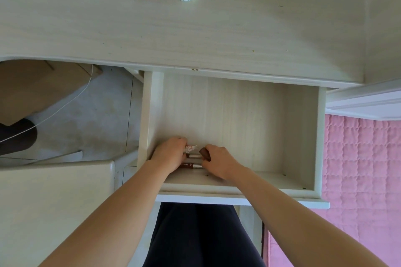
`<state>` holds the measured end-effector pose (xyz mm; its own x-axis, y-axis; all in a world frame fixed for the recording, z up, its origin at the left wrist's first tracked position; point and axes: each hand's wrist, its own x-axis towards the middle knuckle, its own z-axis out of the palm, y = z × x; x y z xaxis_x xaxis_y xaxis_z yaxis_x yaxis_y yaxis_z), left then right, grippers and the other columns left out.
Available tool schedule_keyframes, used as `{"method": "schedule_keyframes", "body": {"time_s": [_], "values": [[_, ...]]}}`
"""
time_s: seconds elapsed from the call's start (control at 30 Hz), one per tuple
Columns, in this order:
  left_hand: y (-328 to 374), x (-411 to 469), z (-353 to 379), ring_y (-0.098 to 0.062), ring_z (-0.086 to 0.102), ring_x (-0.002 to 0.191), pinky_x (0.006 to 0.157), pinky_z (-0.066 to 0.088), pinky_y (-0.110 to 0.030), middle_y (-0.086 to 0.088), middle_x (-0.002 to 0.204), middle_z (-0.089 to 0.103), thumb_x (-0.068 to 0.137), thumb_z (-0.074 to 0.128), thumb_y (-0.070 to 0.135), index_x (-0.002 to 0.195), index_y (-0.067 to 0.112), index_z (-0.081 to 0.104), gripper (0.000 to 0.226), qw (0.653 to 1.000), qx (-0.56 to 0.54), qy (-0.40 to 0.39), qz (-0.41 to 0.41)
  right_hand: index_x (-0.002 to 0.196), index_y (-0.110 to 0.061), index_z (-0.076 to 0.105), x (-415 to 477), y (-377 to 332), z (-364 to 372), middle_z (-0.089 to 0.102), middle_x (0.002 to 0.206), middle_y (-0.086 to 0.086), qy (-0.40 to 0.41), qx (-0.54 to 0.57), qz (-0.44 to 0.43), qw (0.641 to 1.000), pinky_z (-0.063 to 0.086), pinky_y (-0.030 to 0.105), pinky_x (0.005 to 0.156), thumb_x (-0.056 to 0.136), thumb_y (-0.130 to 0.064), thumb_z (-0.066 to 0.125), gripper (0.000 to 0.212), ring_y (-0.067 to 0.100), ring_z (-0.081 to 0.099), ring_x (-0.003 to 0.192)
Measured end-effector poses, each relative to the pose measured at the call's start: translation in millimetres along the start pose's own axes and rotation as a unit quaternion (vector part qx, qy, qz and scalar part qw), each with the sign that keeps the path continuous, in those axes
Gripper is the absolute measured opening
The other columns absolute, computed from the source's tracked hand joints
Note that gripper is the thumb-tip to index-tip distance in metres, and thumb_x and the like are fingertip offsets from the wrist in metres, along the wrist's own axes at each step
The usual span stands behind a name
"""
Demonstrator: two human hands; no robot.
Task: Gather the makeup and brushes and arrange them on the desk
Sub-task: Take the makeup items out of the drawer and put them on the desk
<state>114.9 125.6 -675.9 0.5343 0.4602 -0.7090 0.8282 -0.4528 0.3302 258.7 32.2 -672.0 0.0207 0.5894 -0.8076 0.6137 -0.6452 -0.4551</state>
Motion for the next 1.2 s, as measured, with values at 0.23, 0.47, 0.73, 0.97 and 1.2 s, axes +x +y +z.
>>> {"method": "schedule_keyframes", "body": {"time_s": [0.23,0.47,0.73,0.97,1.2], "values": [[-1,1,-1,-0.026,0.06,0.094,0.075,0.051,-0.038,-0.002,0.112,0.057,0.086,0.062,0.013,0.11,0.016,0.055,0.025,0.999,0.039,0.014,-0.01,0.089,-0.013,0.05,3,-9,3,0.059,0.097,0.01,-0.033,-0.023,-0.019,0.999,0.041,0.029,0.07,0.087,-0.016,0.051,0.003,0.022,0.052,0.083],[2,3,-2,-0.026,0.059,0.1,0.079,0.046,-0.036,-0.003,0.114,0.055,0.09,0.058,0.015,0.11,0.016,0.063,0.021,0.996,0.092,0.014,-0.015,0.081,-0.015,0.054,3,-10,8,0.062,0.095,0.012,-0.058,-0.07,-0.041,0.995,0.042,0.031,0.071,0.088,-0.017,0.05,0.008,0.024,0.055,0.086],[3,7,-7,-0.024,0.057,0.101,0.083,0.047,-0.036,-0.004,0.112,0.059,0.092,0.057,0.019,0.114,0.017,0.059,0.022,0.998,0.004,0.016,-0.055,0.117,-0.02,0.056,4,-21,14,0.061,0.119,0.007,-0.076,-0.101,-0.078,0.989,0.047,0.042,0.089,0.094,-0.026,0.046,0.026,0.028,0.055,0.107],[11,0,-29,-0.027,0.058,0.085,0.067,0.041,-0.032,-0.01,0.097,0.061,0.092,0.059,0.016,0.109,0.011,0.06,0.018,0.978,-0.184,0.036,-0.093,0.108,-0.005,0.056,-6,-25,-6,0.061,0.106,0.014,-0.104,-0.19,-0.034,0.976,0.047,0.034,0.073,0.091,-0.008,0.044,0.021,0.03,0.058,0.094],[22,-17,-55,-0.018,0.05,0.057,0.05,0.036,-0.026,-0.003,0.069,0.055,0.086,0.059,0.012,0.079,0.013,0.054,0.009,0.937,-0.326,0.056,-0.114,0.119,-0.012,0.047,-37,-8,-45,0.059,0.11,0.015,-0.089,-0.135,-0.033,0.986,0.039,0.032,0.072,0.092,-0.005,0.041,0.029,0.03,0.056,0.094]]}}
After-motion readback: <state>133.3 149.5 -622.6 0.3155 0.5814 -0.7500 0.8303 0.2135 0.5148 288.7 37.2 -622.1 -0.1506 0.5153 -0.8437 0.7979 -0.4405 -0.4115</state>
